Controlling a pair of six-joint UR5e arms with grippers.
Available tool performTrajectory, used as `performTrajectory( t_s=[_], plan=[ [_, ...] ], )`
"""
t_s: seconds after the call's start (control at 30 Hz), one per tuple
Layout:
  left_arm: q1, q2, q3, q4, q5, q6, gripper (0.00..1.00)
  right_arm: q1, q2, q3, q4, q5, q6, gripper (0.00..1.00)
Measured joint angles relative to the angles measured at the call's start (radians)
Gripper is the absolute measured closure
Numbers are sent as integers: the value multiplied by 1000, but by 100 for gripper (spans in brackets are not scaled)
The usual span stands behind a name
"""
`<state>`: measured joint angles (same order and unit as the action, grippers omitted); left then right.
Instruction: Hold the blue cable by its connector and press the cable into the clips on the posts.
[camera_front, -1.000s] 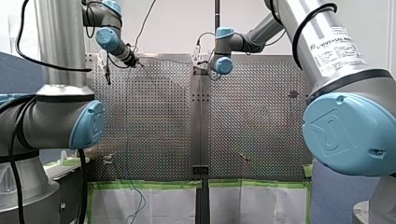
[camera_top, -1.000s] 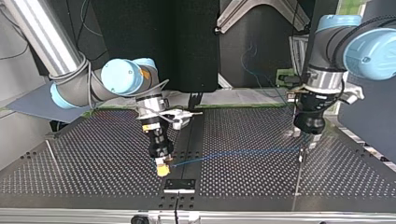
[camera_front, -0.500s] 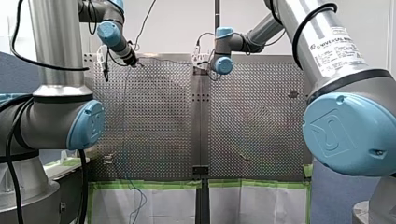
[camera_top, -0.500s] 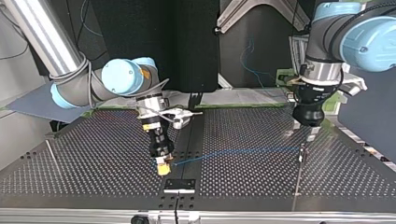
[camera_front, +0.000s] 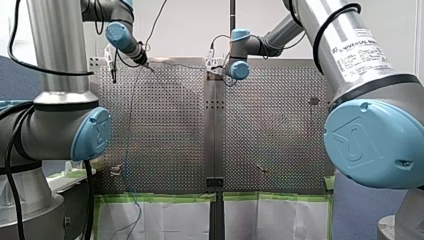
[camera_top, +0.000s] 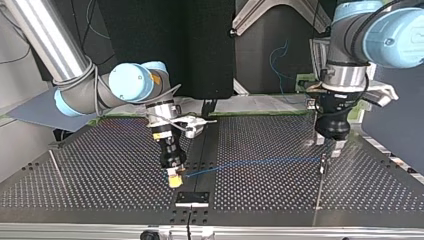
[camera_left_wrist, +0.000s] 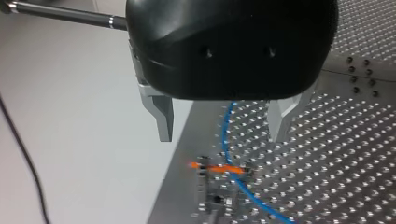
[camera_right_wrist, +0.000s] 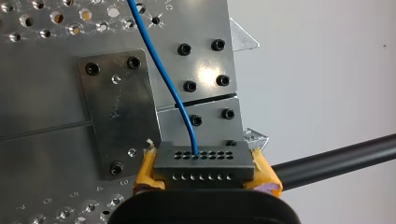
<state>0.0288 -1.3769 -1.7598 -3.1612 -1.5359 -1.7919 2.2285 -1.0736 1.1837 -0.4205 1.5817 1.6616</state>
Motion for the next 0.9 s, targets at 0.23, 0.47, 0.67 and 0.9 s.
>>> performTrajectory(
  t_s=[0.23, 0.47, 0.67, 0.9],
  plan=[
    [-12, -14, -5, -1, -28, 19, 0, 0, 0, 0, 1, 0, 0, 100],
    [-19, -24, -5, 0, -43, 37, 0, 0, 0, 0, 3, 0, 0, 100],
    [-24, -25, -5, -2, -53, 38, 0, -1, 0, 0, 3, -2, 0, 100],
    [-25, -25, -5, -2, -55, 39, 0, 0, 0, 0, 5, -2, 0, 100]
  ],
)
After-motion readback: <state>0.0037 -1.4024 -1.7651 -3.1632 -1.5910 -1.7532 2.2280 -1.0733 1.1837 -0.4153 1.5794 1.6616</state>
